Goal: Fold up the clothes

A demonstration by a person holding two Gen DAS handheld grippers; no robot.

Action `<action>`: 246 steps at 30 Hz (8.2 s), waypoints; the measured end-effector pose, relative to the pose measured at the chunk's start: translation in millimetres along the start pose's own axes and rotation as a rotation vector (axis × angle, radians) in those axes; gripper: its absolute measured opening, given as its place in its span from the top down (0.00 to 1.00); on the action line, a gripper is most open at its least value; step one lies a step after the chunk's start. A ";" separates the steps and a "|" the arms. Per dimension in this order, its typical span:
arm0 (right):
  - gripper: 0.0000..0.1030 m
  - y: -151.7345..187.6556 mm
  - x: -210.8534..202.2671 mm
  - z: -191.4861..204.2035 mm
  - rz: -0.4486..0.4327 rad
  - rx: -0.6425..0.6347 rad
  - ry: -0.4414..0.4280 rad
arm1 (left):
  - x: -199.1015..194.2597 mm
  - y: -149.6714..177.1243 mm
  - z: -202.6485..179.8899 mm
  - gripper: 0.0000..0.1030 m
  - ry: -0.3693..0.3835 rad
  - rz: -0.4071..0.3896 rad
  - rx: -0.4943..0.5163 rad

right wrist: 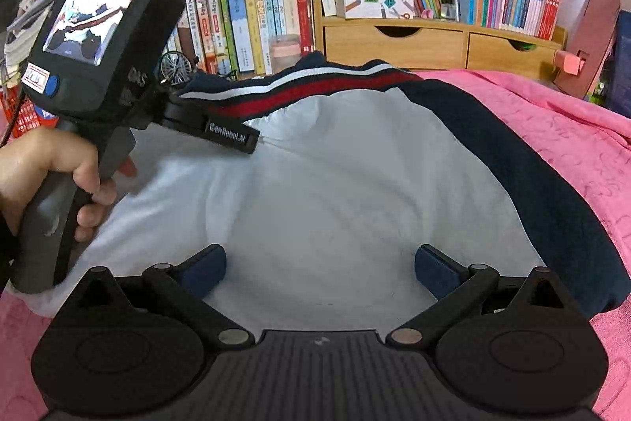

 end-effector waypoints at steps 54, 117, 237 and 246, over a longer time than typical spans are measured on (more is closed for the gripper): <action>0.01 7.4 -40.6 -137.2 -0.014 0.168 0.226 | -89.7 146.5 139.8 0.00 0.025 0.020 -0.298; 0.00 14.0 -76.6 -114.7 -0.184 0.523 -0.134 | -99.1 143.6 149.6 0.01 0.003 0.088 -0.442; 0.65 66.7 -81.1 280.8 -0.486 -1.012 -0.052 | -160.4 197.3 235.3 0.00 0.161 -0.122 -0.748; 0.91 57.3 -59.3 281.3 -0.456 -1.001 -0.082 | -169.8 202.8 247.0 0.00 0.250 -0.136 -0.835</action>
Point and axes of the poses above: each gripper's, at about its wrist camera, not at the fingertips, and x roughly the way its jaws point, z to its left, y to its underside, the point moved 2 cm from there along x, roughly the way its jaws point, and after that the axes turned 3 degrees about -z, right-handed, at the moved point
